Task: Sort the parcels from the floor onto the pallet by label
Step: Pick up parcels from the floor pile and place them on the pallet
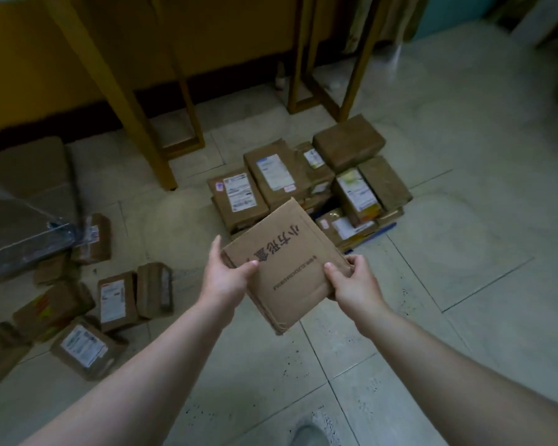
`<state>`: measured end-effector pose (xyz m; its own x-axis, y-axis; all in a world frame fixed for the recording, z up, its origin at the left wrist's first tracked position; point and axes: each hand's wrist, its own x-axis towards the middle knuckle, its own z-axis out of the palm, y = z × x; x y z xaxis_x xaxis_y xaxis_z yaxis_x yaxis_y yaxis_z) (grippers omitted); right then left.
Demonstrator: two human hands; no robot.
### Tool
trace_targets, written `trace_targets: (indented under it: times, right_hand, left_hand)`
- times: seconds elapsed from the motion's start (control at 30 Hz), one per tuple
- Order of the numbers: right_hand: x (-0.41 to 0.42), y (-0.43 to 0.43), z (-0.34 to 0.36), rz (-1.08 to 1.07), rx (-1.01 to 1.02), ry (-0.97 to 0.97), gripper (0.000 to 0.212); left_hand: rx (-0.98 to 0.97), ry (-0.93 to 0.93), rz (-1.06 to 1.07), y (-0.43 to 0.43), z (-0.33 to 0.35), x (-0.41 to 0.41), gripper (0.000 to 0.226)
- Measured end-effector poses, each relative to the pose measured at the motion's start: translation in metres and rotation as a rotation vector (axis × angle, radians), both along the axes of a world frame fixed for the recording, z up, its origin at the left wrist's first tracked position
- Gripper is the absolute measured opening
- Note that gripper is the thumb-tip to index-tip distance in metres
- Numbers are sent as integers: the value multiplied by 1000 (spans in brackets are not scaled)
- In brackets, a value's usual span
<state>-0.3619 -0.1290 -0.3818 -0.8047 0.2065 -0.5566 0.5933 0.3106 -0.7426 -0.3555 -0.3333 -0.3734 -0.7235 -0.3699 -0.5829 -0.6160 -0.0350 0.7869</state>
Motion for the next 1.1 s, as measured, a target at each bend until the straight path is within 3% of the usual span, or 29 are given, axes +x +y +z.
trace_targets:
  times: [0.07, 0.13, 0.23, 0.43, 0.57, 0.87, 1.1]
  right_hand:
    - [-10, 20, -2, -37, -11, 1, 21]
    - [-17, 35, -5, -45, -21, -2, 12]
    - [-27, 49, -11, -14, 25, -7, 7]
    - [-60, 60, -25, 152, 189, -39, 19]
    - [-91, 53, -34, 262, 245, -71, 42]
    - [-164, 47, -45, 382, 398, -113, 44]
    - [-190, 76, -72, 572, 405, -118, 38]
  left_hand:
    - [100, -18, 59, 27, -3, -14, 66]
    - [164, -61, -16, 51, -9, -22, 51]
    - [218, -69, -98, 76, -14, -32, 63]
    - [182, -52, -90, 78, -30, -68, 65]
    - [125, -43, -75, 76, -38, -101, 66]
    - [50, -152, -58, 62, -64, -147, 62]
    - [-74, -223, 76, 87, -92, -160, 15]
